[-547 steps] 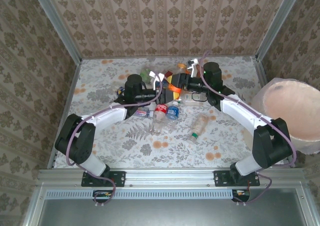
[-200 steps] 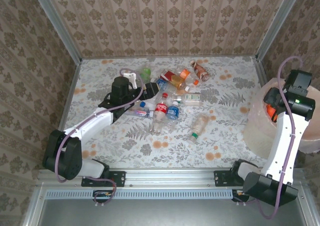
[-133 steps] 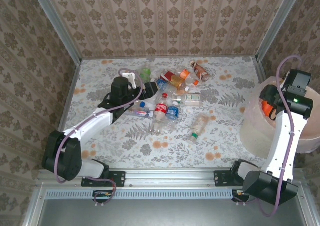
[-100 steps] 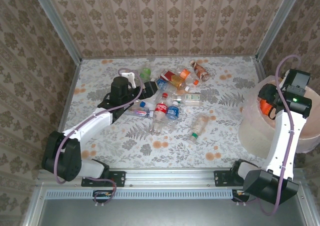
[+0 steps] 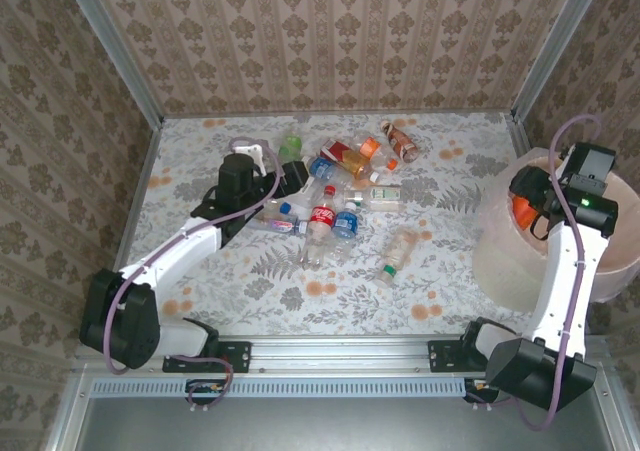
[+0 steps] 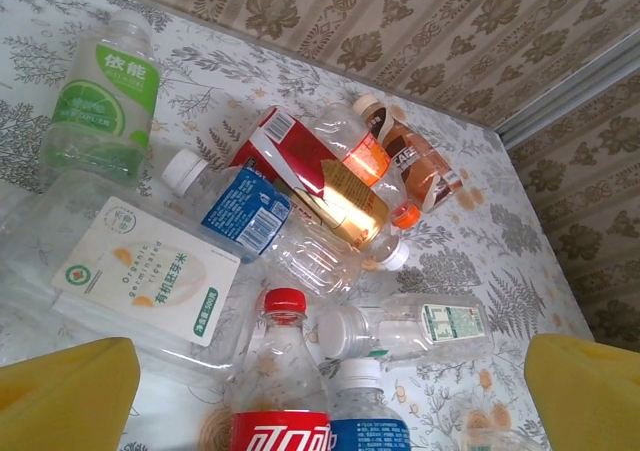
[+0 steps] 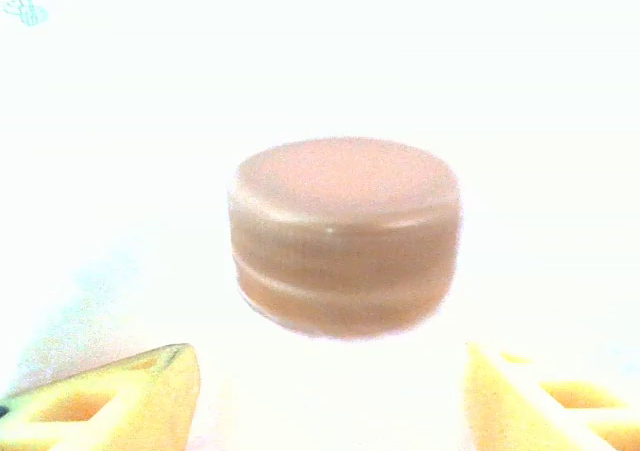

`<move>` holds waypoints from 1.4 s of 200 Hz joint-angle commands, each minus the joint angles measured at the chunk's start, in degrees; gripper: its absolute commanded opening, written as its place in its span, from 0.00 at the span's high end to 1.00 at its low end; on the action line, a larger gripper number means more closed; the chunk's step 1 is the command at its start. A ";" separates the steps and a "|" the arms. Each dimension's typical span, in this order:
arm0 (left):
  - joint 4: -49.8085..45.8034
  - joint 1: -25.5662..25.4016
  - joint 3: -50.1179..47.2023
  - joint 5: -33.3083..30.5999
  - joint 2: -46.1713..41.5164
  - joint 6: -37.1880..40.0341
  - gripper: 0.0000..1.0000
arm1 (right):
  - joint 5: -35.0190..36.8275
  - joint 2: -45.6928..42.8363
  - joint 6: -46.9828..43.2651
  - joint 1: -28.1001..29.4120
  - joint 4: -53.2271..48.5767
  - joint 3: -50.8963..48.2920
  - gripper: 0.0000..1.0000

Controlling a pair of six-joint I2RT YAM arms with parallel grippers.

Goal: Put the plastic bottles in the bin

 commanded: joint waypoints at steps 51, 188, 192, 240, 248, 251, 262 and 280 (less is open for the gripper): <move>-4.30 0.68 -1.35 -7.13 -3.16 -1.48 0.00 | 5.27 -6.03 3.74 0.02 1.64 1.66 0.16; -19.33 6.06 -4.10 -21.84 -8.72 -10.97 0.00 | 19.32 11.08 5.99 51.88 2.38 12.42 0.06; -19.40 6.25 -4.36 -21.87 -8.92 -11.28 0.00 | 20.50 12.06 6.52 53.14 2.71 11.89 0.04; -20.79 7.44 -5.69 -22.25 -9.80 -12.53 0.00 | 27.58 16.49 24.68 58.73 11.30 -4.66 0.00; -21.08 7.53 -5.89 -22.35 -9.94 -12.68 0.00 | 27.38 16.82 27.17 58.94 12.07 -7.15 0.00; -21.16 7.60 -5.97 -22.39 -10.00 -12.80 0.00 | 27.42 16.95 28.19 59.06 12.46 -8.08 0.00; -21.18 7.80 -6.23 -22.49 -10.09 -13.04 0.00 | 27.47 17.52 32.30 59.57 13.41 -11.37 0.00; -21.09 8.11 -6.43 -22.56 -10.18 -13.41 0.00 | 25.56 18.67 37.83 60.47 16.84 -16.21 0.00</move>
